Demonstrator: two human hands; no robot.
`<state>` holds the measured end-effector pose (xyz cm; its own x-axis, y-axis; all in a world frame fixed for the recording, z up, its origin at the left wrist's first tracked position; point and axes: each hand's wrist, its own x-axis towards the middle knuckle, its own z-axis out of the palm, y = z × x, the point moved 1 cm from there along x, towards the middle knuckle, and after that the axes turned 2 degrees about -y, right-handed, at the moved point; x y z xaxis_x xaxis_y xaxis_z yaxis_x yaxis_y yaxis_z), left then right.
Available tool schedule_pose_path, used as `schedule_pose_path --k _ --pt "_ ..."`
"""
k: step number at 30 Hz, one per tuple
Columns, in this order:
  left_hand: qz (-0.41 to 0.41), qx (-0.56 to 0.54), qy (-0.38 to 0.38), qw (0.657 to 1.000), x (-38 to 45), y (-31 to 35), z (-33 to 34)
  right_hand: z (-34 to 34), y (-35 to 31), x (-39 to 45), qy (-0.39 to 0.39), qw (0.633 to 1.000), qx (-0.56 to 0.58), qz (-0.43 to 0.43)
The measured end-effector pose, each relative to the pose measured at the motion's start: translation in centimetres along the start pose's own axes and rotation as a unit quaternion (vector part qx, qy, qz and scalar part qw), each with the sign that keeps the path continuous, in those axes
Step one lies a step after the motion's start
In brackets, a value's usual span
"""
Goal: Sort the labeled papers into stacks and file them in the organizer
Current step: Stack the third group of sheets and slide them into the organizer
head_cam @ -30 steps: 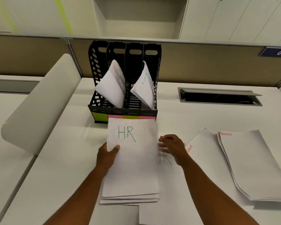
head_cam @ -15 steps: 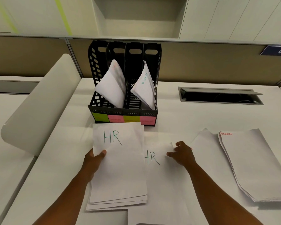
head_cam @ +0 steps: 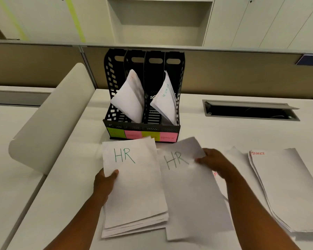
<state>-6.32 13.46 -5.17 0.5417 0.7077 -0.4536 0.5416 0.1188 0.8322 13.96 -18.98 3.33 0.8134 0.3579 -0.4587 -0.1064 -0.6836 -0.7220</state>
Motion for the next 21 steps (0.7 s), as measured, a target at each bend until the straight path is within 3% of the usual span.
schedule_pose_path --k 4,10,16,19,21 --pt "0.005 0.008 0.002 1.000 -0.1 0.2 0.9 -2.5 -6.4 -0.8 0.016 0.995 -0.087 -0.053" --pt "0.016 0.016 -0.072 0.997 -0.8 0.8 2.5 -3.2 -12.4 -2.9 0.031 0.983 -0.155 -0.094" --pt "0.013 0.023 -0.161 0.987 -1.4 1.1 3.0 -2.5 -13.1 -2.4 0.027 0.994 -0.025 -0.100" --pt "-0.009 -0.005 -0.218 0.976 -1.8 1.4 3.4 0.7 -10.5 -0.9 0.000 0.996 0.041 -0.081" --pt "-0.047 -0.055 -0.211 0.975 -2.3 2.2 3.4 3.4 -7.9 -0.1 -0.012 0.995 0.095 -0.040"
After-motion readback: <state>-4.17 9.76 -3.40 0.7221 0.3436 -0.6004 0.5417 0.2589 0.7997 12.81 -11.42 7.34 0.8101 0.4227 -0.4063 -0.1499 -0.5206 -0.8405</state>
